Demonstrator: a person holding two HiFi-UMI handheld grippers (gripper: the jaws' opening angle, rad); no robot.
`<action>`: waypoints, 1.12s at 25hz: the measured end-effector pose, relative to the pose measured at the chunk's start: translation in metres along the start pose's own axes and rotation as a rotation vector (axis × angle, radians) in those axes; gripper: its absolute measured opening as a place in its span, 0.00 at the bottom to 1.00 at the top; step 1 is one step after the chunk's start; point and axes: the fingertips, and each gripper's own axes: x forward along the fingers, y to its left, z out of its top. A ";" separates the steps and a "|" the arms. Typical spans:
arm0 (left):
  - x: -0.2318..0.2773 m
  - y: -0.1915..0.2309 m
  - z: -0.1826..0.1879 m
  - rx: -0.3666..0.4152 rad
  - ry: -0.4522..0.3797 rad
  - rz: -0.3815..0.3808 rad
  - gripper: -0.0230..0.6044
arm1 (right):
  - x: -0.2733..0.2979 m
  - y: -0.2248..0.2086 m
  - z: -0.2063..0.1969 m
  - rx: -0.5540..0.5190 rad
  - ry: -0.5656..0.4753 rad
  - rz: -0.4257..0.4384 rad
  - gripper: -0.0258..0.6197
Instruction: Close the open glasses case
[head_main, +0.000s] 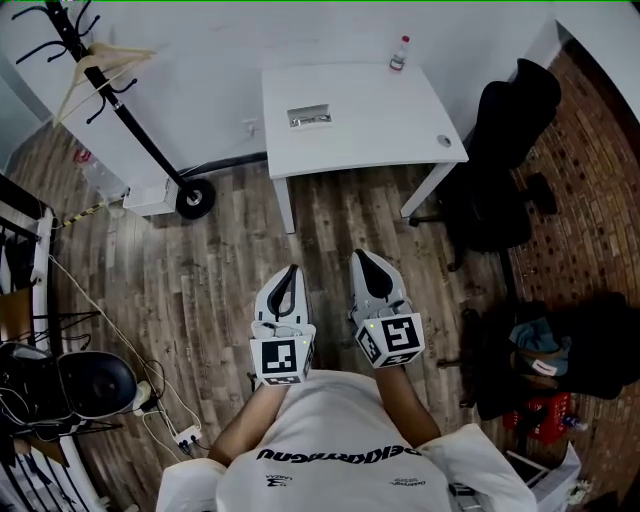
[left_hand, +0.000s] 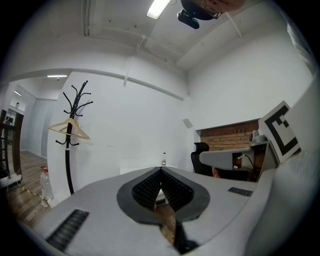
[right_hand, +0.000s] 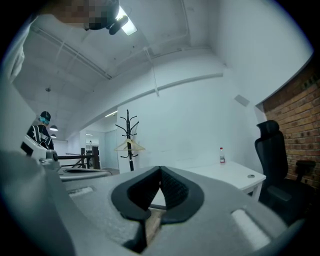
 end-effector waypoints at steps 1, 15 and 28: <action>0.015 0.010 0.005 0.002 -0.002 -0.006 0.03 | 0.017 -0.004 0.005 0.001 0.000 -0.006 0.04; 0.192 0.132 0.047 -0.036 0.035 -0.097 0.03 | 0.220 -0.030 0.036 0.013 0.011 -0.099 0.04; 0.296 0.178 0.035 -0.068 0.083 -0.143 0.03 | 0.317 -0.069 0.028 0.022 0.059 -0.155 0.04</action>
